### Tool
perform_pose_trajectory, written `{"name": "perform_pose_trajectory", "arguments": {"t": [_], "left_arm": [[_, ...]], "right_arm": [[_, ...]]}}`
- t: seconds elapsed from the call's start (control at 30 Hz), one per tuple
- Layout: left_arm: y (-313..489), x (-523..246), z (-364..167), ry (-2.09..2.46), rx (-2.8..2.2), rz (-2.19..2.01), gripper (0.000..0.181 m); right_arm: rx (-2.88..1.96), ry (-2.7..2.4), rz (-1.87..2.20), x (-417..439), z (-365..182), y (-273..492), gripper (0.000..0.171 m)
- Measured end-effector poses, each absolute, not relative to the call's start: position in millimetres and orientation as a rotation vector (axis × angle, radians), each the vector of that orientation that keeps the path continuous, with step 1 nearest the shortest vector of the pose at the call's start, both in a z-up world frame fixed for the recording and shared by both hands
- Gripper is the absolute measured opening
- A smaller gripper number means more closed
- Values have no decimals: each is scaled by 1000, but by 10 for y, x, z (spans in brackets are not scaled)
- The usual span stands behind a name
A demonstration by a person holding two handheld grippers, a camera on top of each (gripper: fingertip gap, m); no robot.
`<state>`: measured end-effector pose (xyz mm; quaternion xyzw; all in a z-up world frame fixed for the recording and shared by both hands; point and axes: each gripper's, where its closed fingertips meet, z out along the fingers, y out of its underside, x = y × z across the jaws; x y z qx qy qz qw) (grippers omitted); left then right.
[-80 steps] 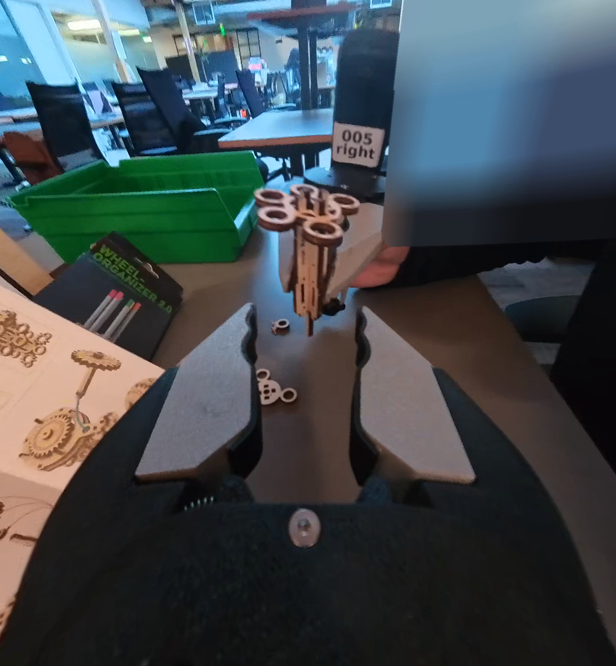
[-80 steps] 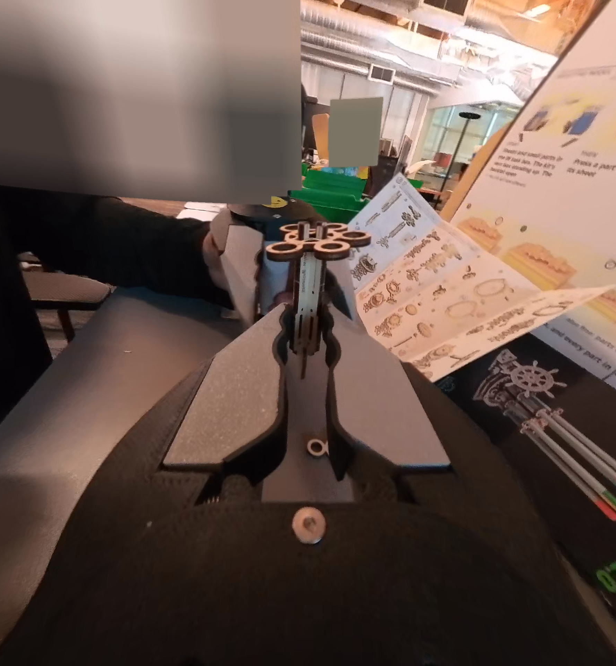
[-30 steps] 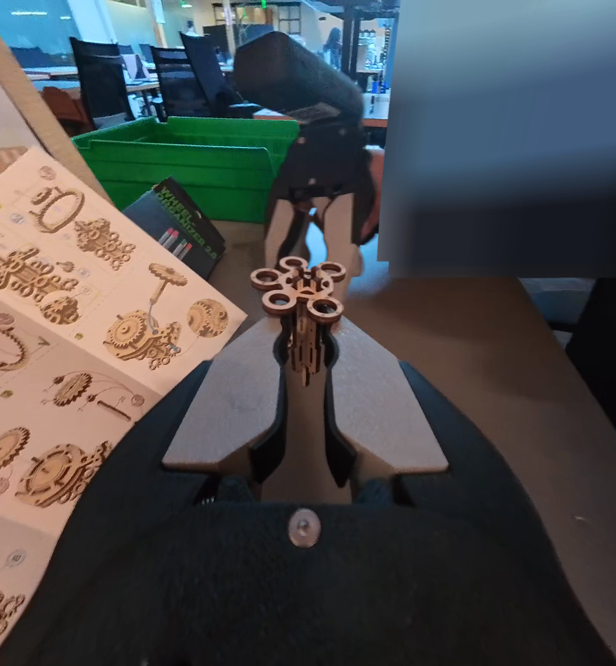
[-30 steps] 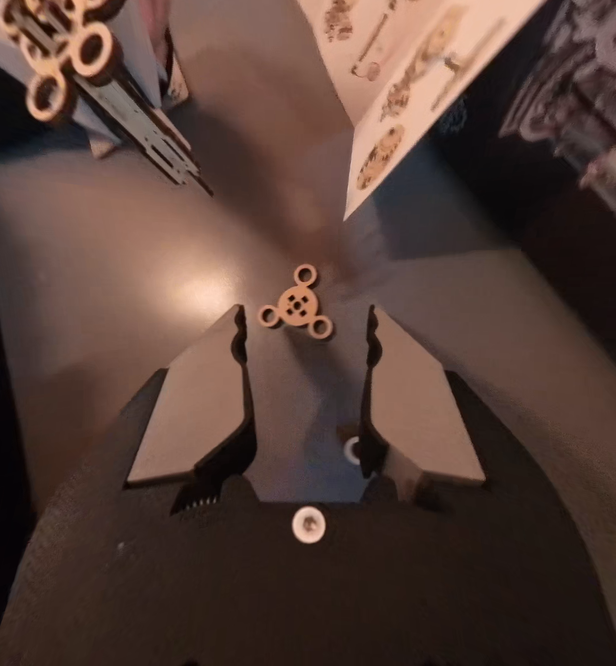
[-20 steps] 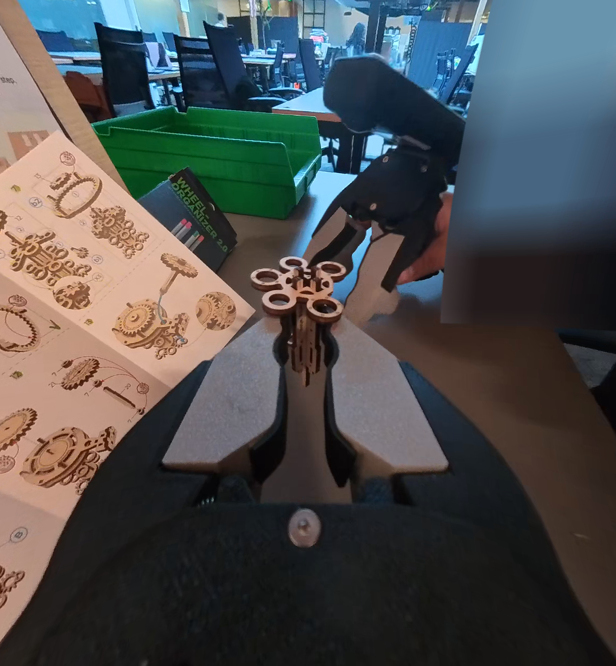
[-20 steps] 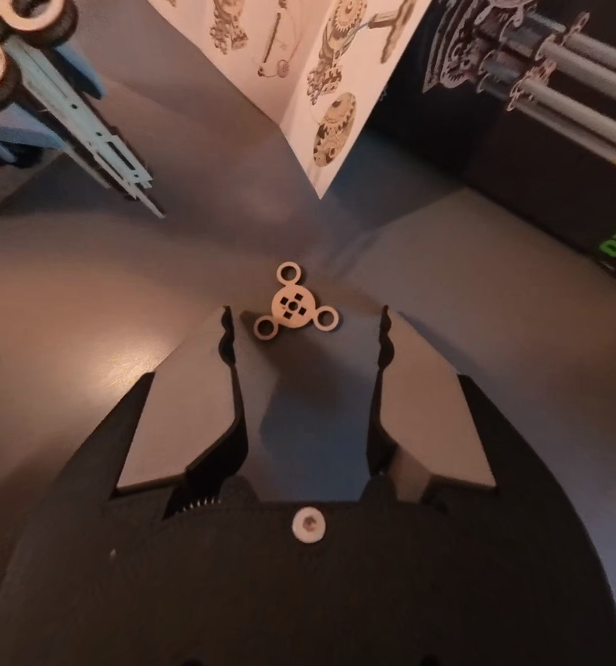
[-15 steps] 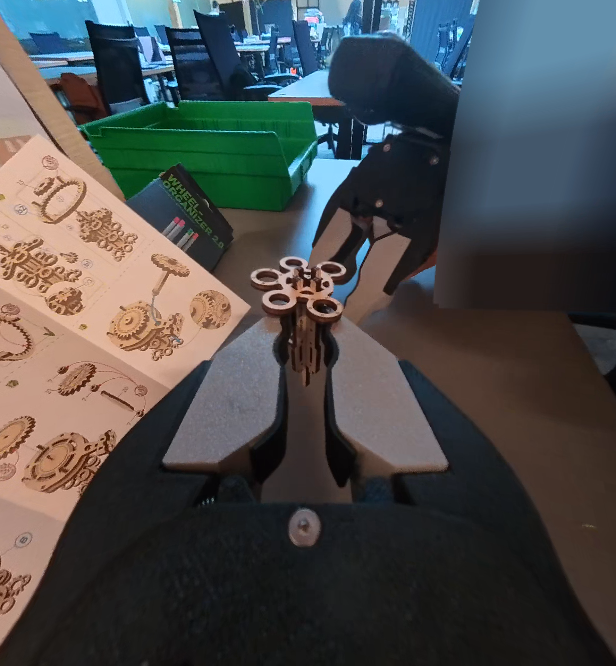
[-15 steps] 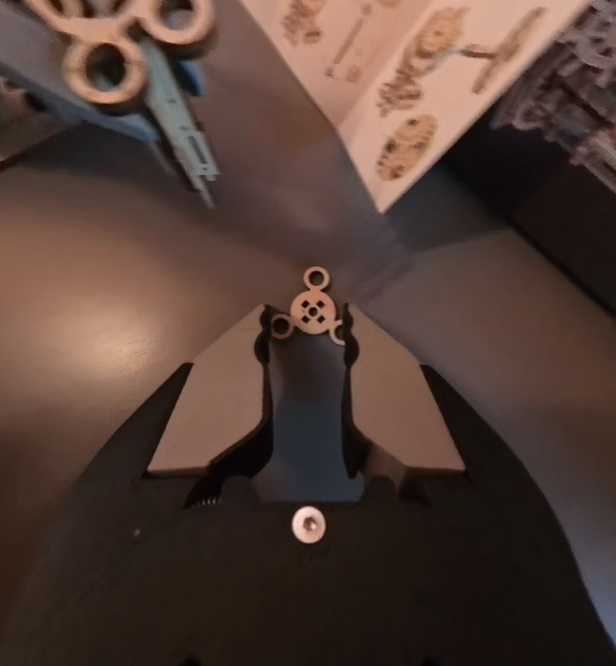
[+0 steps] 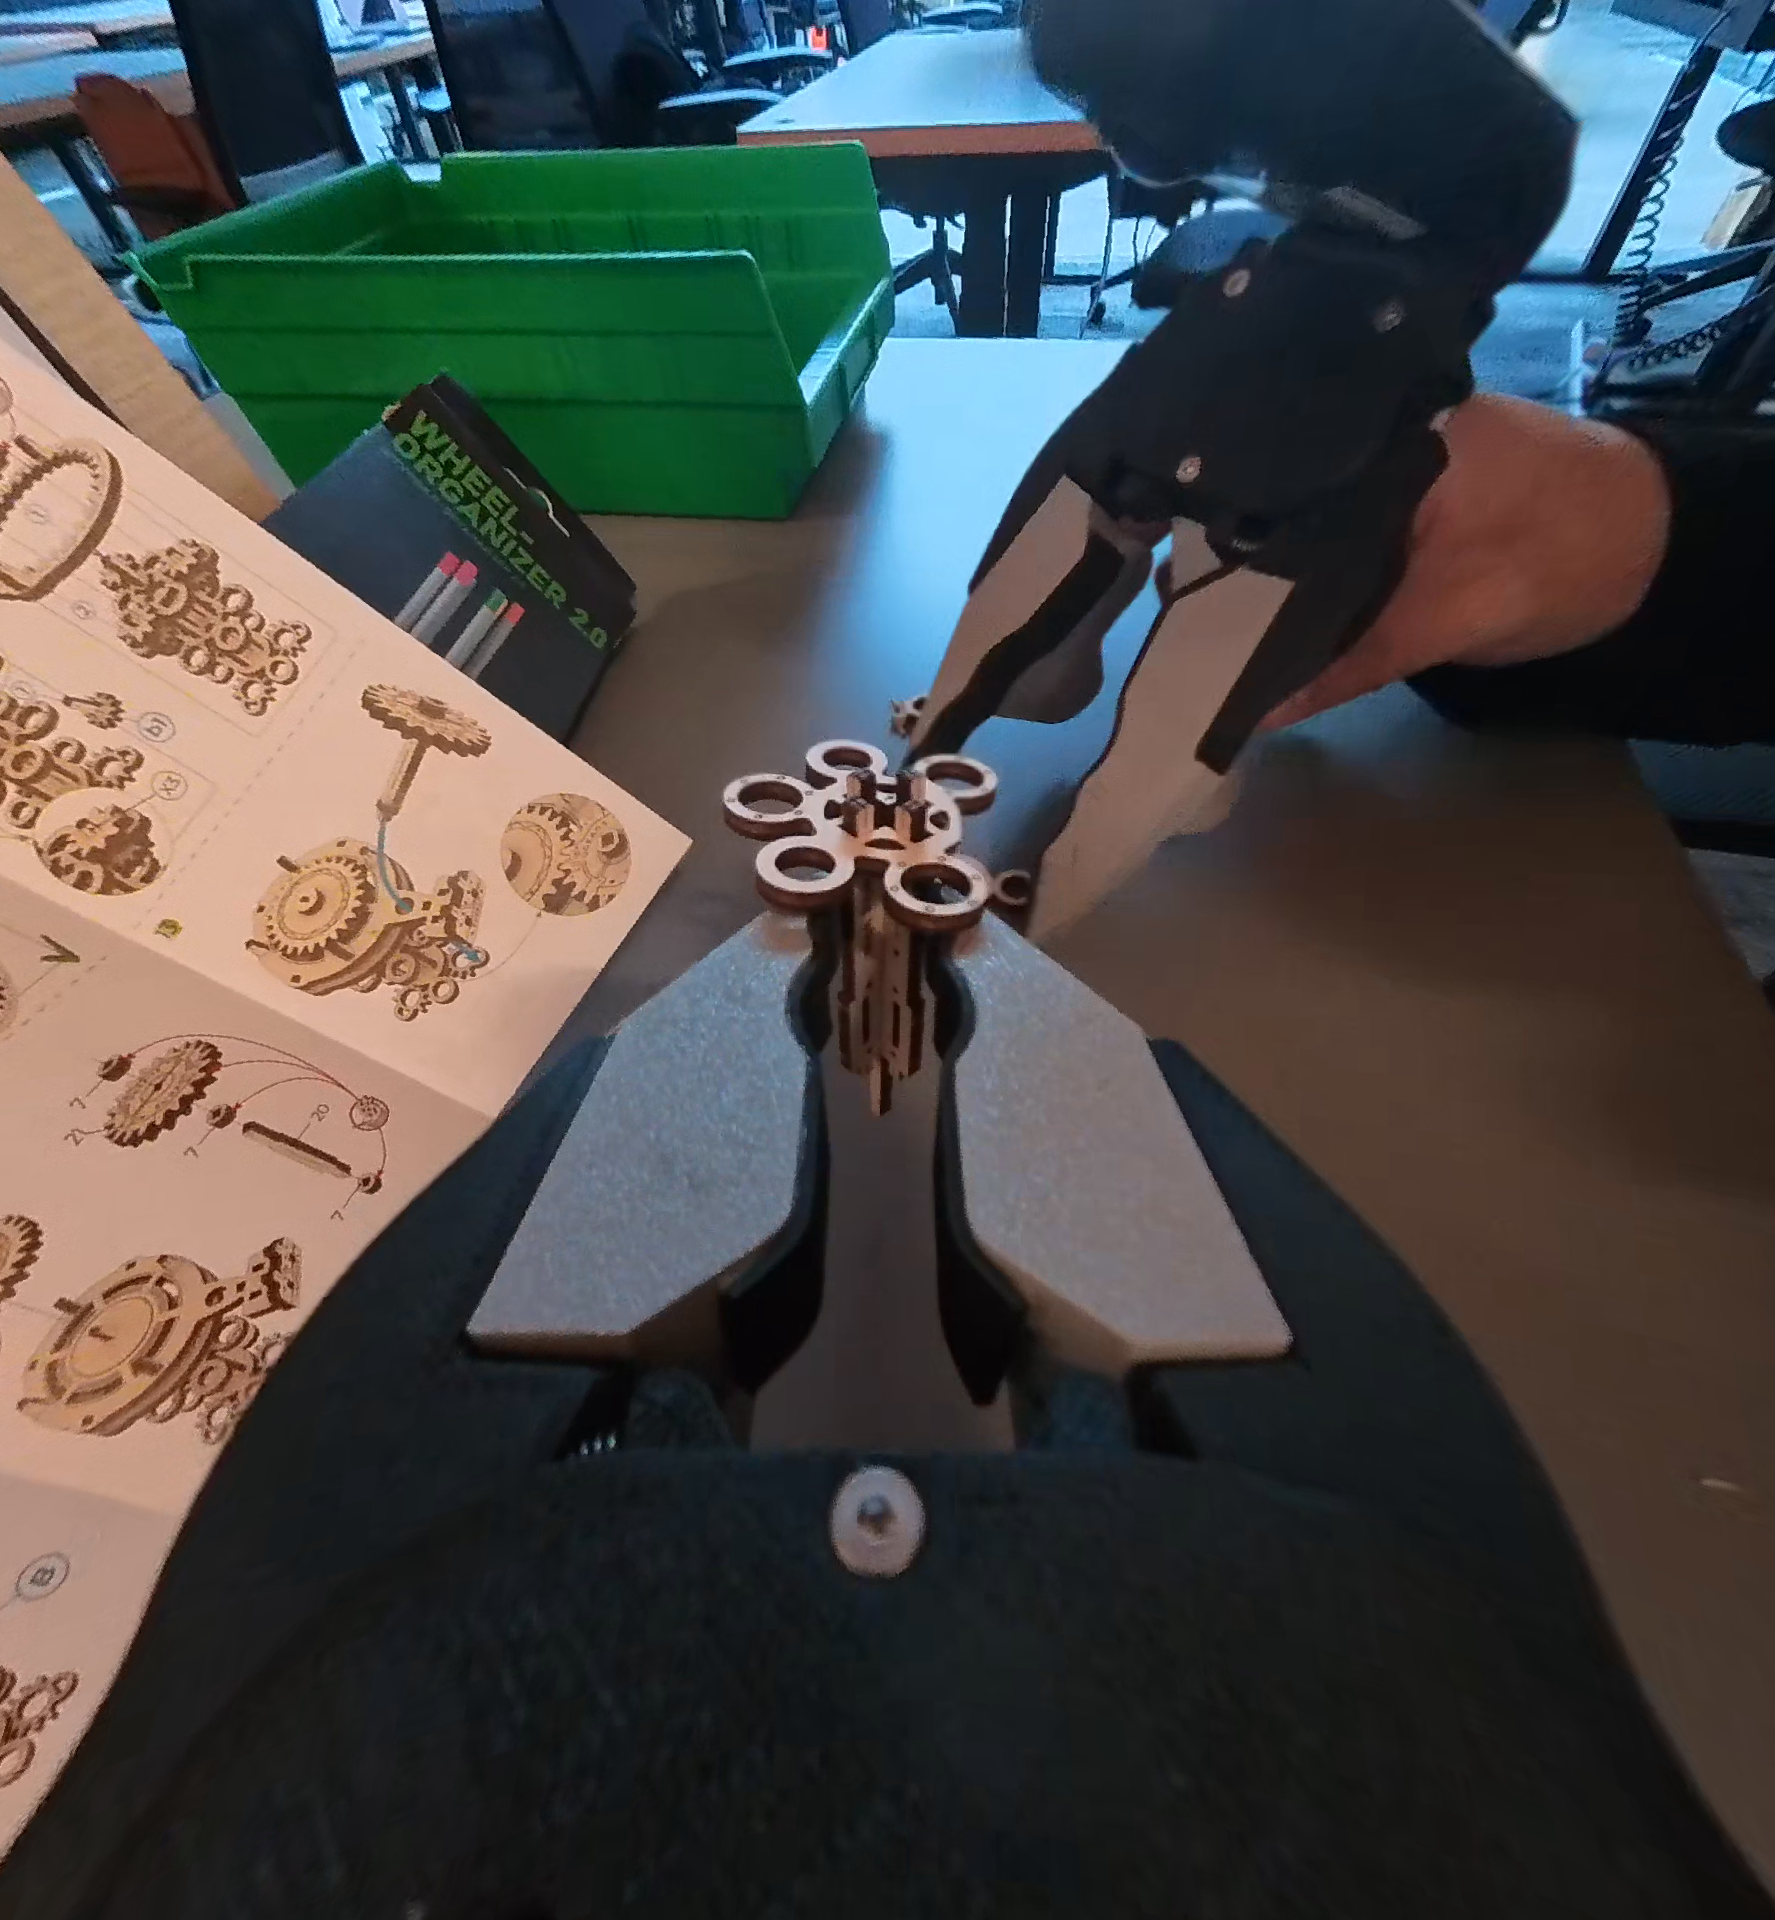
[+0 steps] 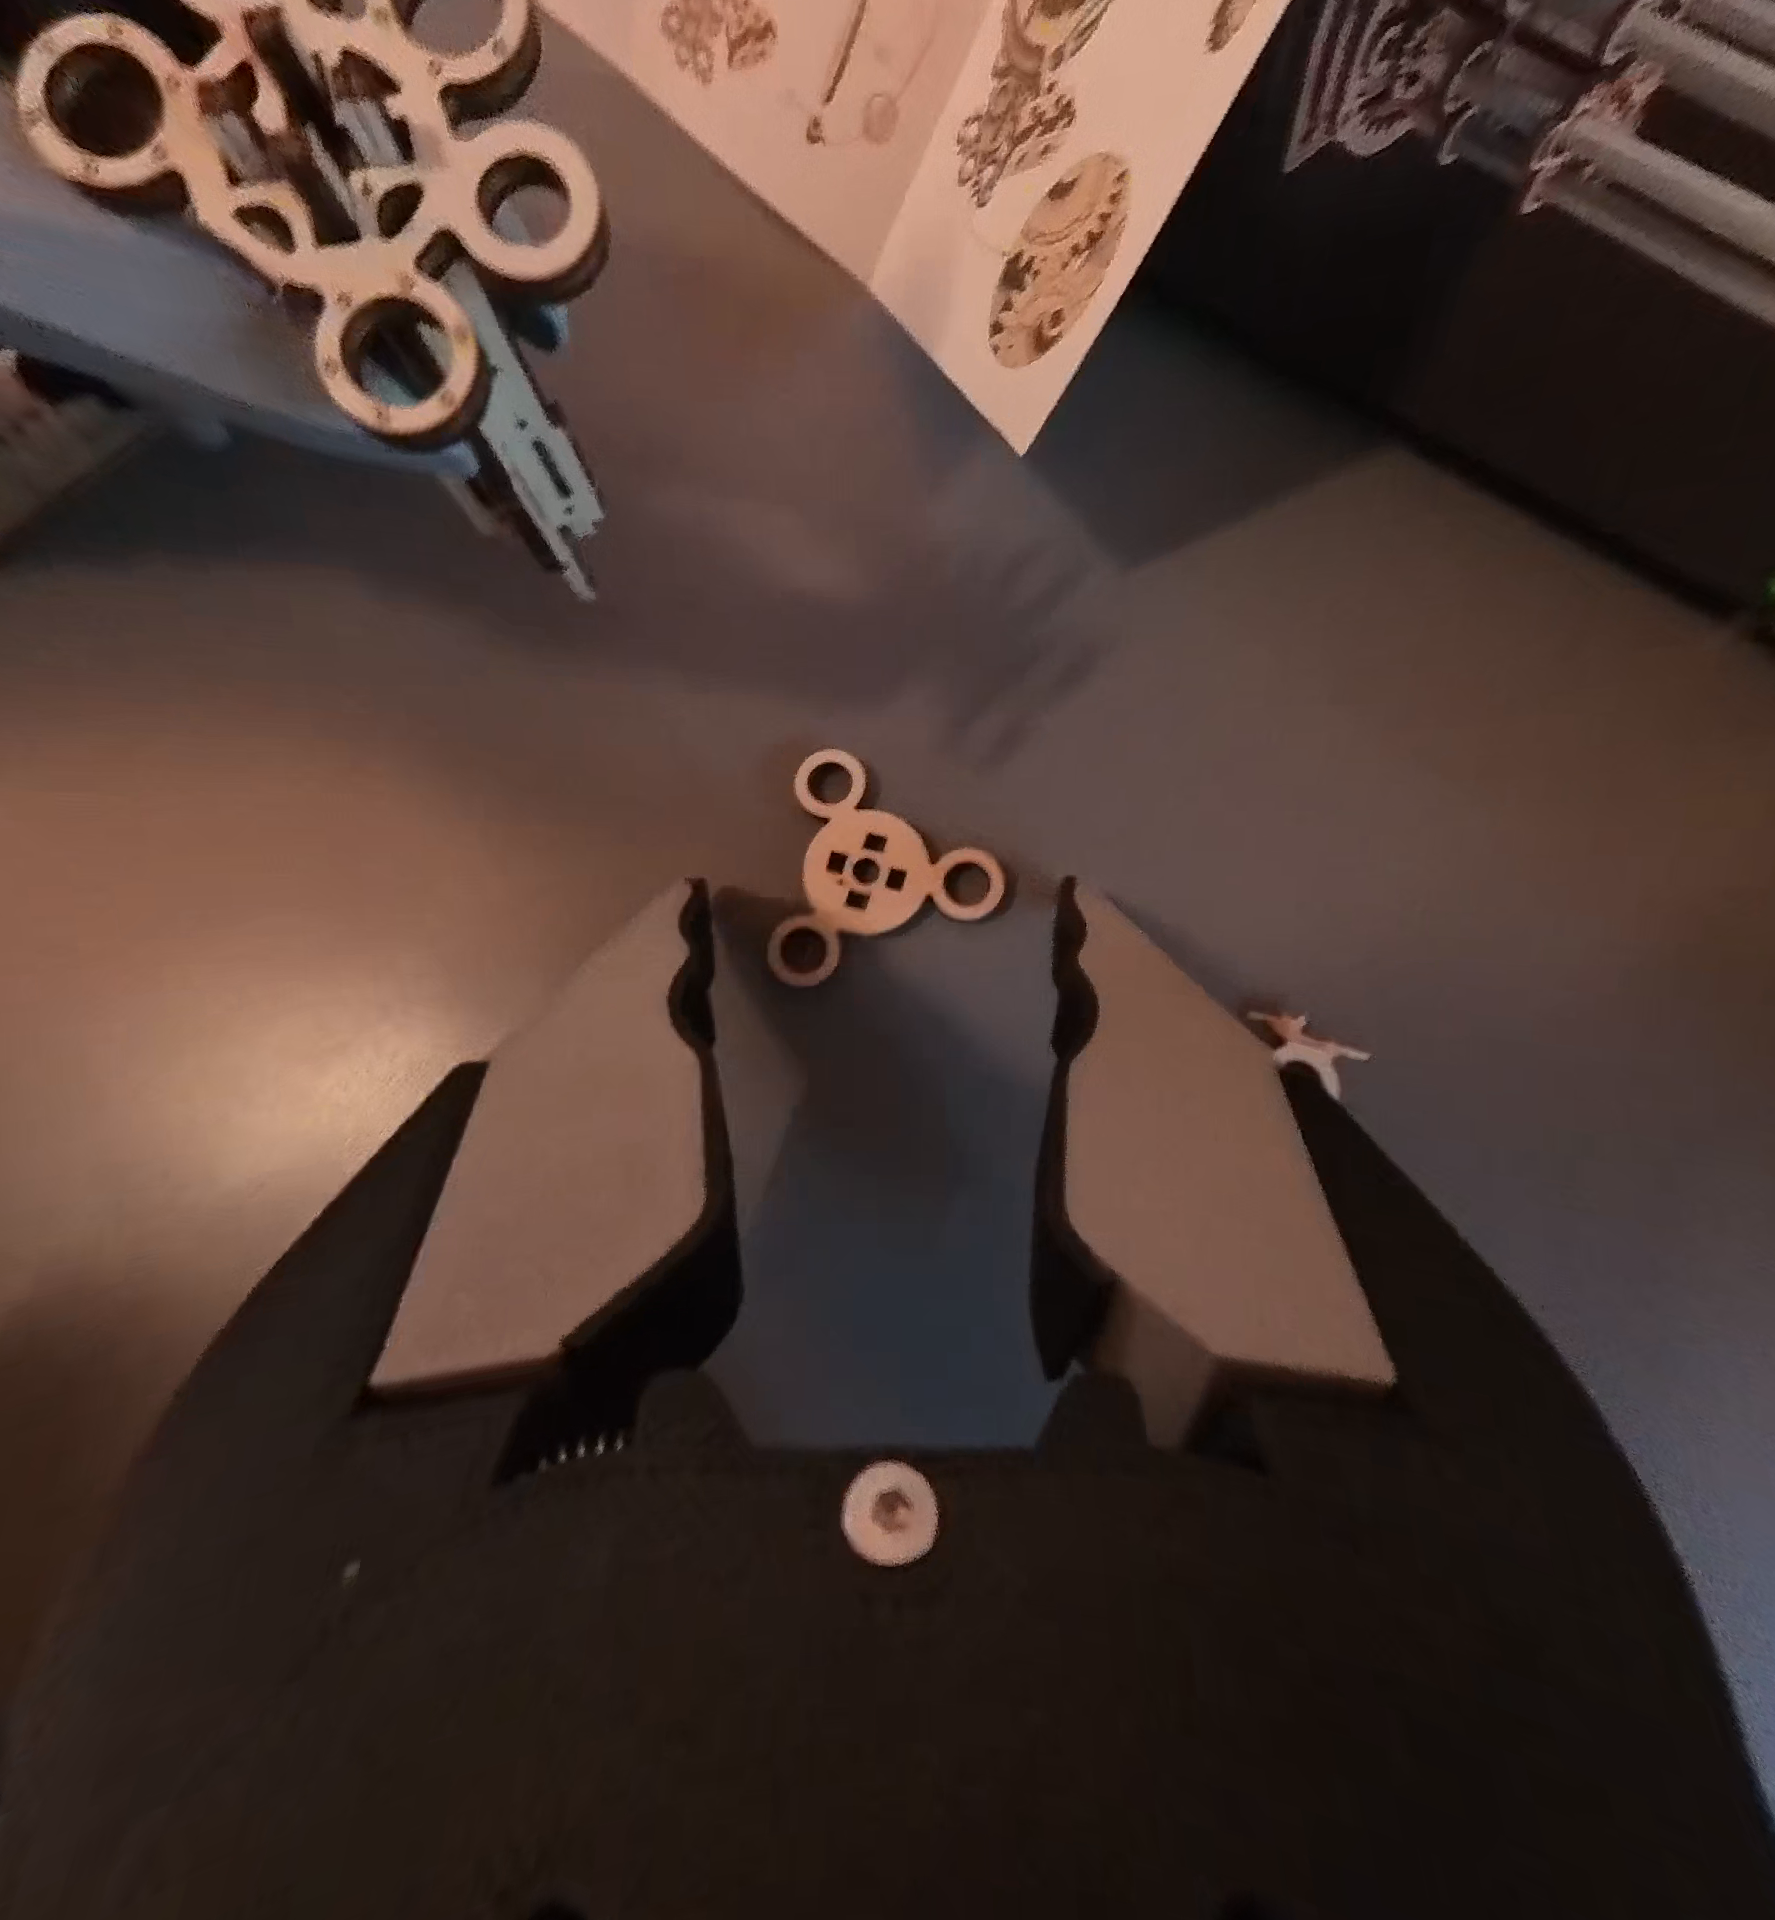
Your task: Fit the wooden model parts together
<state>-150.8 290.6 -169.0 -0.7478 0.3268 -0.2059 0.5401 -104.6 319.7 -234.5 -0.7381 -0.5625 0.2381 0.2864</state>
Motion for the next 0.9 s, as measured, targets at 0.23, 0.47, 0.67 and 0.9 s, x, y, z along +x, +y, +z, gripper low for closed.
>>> {"name": "perform_pose_trajectory", "arguments": {"t": [0.23, 0.47, 0.67, 0.9], "left_arm": [[2897, -1540, -1670, 743, -1779, -498, 12], [2851, -1488, -1610, 760, -1733, -539, 12], [2749, -1331, -1530, 852, -1632, -553, 12], [2703, -1289, -1419, 826, -1588, -619, 12]], "right_arm": [[-1759, -1727, 674, -1143, -2349, 3030, 35], [-1520, -1808, 967, -1172, -1869, 2947, 53], [-1286, -1780, 1189, -1351, -1294, 2698, 62], [-1218, -1835, 1086, -1369, -1451, 2705, 56]]}}
